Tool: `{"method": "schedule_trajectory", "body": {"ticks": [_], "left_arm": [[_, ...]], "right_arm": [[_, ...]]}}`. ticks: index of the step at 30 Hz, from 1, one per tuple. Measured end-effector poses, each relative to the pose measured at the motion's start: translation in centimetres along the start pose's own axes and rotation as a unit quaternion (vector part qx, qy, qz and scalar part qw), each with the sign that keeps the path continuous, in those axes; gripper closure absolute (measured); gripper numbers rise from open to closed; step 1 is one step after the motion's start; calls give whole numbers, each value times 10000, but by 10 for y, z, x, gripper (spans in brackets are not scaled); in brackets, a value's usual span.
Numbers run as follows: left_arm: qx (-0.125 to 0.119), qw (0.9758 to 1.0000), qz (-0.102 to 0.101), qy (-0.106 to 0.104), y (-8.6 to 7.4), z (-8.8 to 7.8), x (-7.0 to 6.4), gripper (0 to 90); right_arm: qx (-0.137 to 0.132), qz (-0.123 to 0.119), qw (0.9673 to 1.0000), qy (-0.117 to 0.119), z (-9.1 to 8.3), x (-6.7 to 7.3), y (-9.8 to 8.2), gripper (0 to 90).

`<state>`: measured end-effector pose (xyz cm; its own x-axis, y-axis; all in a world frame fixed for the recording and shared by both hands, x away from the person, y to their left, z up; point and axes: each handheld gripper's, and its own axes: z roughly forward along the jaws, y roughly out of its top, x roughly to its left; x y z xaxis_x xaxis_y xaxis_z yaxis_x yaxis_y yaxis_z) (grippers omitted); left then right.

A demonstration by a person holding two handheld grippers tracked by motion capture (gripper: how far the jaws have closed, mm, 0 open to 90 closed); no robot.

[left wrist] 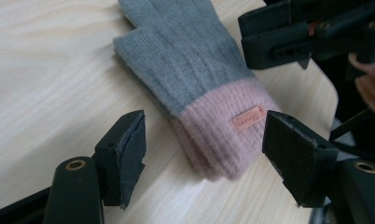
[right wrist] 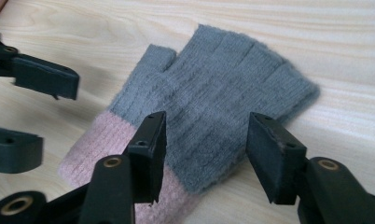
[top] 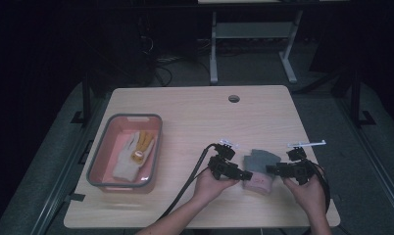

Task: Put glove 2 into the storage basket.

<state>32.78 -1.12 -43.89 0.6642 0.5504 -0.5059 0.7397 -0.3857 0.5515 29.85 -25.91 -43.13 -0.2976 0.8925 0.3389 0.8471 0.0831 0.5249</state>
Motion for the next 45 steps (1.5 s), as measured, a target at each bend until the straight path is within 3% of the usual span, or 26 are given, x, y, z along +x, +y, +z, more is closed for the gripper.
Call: {"method": "schedule_trajectory", "body": {"ticks": [13, 25, 33, 36, 38, 45], "left_arm": [[101, 9992, -381, 61, -3, 22, 5, 331], [129, 9991, -397, 33, -6, 28, 3, 353], [148, 9988, -461, -80, -7, 31, 3, 436], [143, 9986, -495, -95, -7, 32, 3, 450], [180, 9983, -531, -148, -6, 32, 4, 475], [169, 9976, -629, -226, -5, 34, 6, 510]], "right_arm": [[49, 564, 9981, 227, 8, -15, -11, 416], [147, 816, 9959, 358, 14, -21, -16, 408], [121, 1048, 9934, 460, 15, -21, -18, 470], [104, 1150, 9919, 521, 16, -21, -19, 501], [78, 1301, 9894, 647, 18, -22, -20, 537], [46, 1435, 9866, 781, 22, -23, -20, 626]]}}
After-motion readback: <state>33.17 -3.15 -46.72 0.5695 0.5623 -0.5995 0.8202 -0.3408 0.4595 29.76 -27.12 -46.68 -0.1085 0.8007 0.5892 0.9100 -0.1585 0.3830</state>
